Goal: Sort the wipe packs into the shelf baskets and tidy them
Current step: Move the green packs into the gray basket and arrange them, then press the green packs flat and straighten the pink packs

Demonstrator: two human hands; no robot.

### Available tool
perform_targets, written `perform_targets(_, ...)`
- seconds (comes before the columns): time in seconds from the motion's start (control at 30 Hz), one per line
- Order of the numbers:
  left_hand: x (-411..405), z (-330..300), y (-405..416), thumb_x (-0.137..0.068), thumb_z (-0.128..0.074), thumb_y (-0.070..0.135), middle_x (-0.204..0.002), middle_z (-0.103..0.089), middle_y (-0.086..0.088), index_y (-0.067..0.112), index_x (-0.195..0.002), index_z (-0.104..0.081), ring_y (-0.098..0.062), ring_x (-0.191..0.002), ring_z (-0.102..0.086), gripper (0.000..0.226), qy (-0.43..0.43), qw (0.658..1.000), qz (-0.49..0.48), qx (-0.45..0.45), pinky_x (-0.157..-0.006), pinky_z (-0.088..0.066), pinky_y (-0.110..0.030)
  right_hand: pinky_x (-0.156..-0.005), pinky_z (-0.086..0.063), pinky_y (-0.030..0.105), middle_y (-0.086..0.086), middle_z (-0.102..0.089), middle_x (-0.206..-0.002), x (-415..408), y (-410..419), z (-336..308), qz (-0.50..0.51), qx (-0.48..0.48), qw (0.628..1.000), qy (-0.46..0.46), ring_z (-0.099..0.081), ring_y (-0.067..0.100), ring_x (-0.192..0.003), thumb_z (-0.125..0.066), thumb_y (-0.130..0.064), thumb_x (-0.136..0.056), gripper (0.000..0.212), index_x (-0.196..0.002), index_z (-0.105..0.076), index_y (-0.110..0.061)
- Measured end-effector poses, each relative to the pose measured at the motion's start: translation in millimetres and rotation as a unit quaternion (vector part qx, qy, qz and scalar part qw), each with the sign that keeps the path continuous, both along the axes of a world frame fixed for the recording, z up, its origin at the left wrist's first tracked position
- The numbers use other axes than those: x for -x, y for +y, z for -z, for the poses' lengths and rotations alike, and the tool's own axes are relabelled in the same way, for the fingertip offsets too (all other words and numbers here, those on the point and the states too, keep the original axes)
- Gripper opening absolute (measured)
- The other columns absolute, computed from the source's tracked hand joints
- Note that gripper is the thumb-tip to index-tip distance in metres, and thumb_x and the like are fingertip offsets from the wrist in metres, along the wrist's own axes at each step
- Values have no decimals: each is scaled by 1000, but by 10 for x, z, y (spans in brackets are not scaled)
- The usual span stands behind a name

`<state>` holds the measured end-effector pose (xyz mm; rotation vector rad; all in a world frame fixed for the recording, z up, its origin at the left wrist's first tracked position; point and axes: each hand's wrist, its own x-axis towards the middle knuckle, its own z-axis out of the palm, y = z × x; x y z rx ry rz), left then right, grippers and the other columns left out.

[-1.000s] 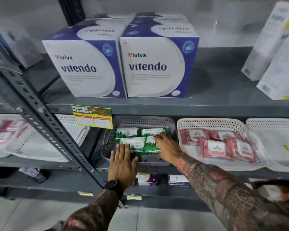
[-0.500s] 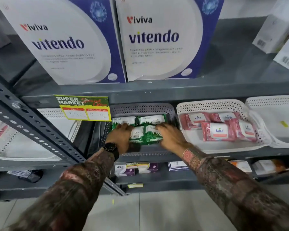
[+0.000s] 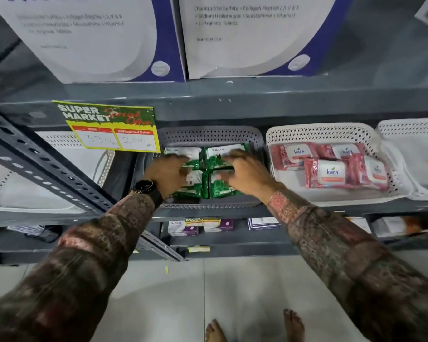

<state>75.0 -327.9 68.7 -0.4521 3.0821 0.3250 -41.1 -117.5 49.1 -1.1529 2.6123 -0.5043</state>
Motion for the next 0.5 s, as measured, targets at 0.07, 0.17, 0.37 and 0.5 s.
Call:
perform_targets(0.07, 138, 137, 1, -105, -45, 38, -156, -49, -16, 15, -150, -48, -36, -139, -50, 50, -6, 1000, -1, -2, -111, -42, -44, -120, 13, 54, 8, -7, -173, 119, -140, 65, -8, -45, 998, 37, -19, 34, -156, -45, -64, -99, 81, -163, -22, -20)
perform_targets(0.17, 241, 422, 12, -108, -20, 49, -172, 7, -13, 12, -163, 2, -31, -159, 7, 70, -98, 995, 35, 6, -128, -1, -47, -125, 12, 57, 6, 24, -170, 193, -244, 299, -20, -100, 995, -16, 21, 31, -156, -26, -70, -101, 85, -163, 9, -24)
perform_targets(0.37, 220, 698, 12, -96, 3, 61, -169, 21, -6, 17, -161, 13, -23, -155, 22, 79, -76, 996, 36, 21, -124, 17, -40, -124, 10, 61, 6, 28, -169, 120, -195, 660, -23, -94, 995, 20, 26, 30, -155, -10, -74, -97, 84, -162, 14, -26)
perform_targets(0.5, 255, 721, -1, -98, 1, 61, -168, 23, -3, 18, -161, 14, -22, -155, 22, 78, -85, 996, 31, 14, -124, 17, -41, -123, 14, 60, 4, 32, -167, 138, -220, 625, -25, -107, 994, 17, 32, 28, -153, -8, -74, -96, 84, -161, 18, -27)
